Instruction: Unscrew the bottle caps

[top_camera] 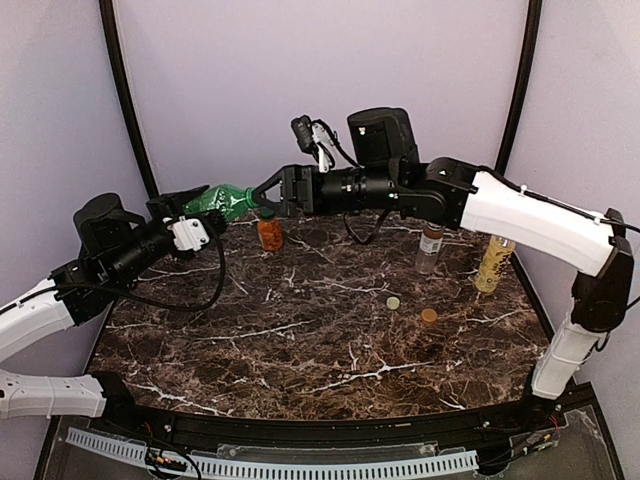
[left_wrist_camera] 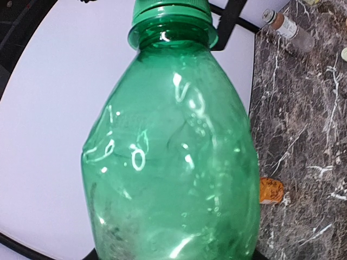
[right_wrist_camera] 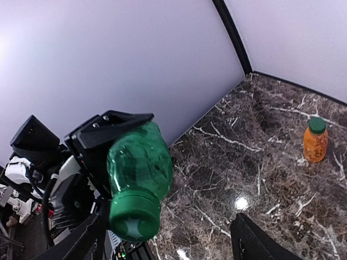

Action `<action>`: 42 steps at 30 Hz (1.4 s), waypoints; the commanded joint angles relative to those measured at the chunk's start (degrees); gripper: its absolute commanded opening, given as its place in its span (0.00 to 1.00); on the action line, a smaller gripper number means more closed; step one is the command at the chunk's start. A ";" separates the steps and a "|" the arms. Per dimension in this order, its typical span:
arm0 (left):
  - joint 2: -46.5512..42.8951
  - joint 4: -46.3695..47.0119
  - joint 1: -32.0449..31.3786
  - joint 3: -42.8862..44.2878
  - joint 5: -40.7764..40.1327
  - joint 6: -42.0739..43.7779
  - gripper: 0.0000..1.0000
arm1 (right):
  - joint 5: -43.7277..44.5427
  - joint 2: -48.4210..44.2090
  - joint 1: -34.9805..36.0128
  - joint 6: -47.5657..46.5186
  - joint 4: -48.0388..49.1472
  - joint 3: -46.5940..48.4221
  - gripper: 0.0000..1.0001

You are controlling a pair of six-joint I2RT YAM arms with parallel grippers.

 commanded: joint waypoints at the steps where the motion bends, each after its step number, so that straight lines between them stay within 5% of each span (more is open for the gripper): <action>1: -0.17 5.85 -0.45 -0.88 -4.27 5.57 0.17 | -5.12 0.60 0.44 8.75 7.75 0.85 0.74; 9: -0.25 6.02 -0.44 -1.66 -2.97 5.93 0.17 | -5.84 0.36 0.22 11.14 15.00 -2.04 0.49; 17: -0.70 7.78 -0.55 -2.00 -3.57 7.35 0.17 | -4.29 0.68 0.04 11.76 13.37 -2.66 0.55; 33: -1.24 7.72 -0.55 -2.46 -3.34 7.26 0.17 | -4.39 3.39 0.13 9.98 9.42 -0.14 0.45; 42: -1.24 7.40 -0.55 -2.44 -3.19 7.00 0.17 | -9.92 4.45 0.04 7.57 9.60 1.22 0.04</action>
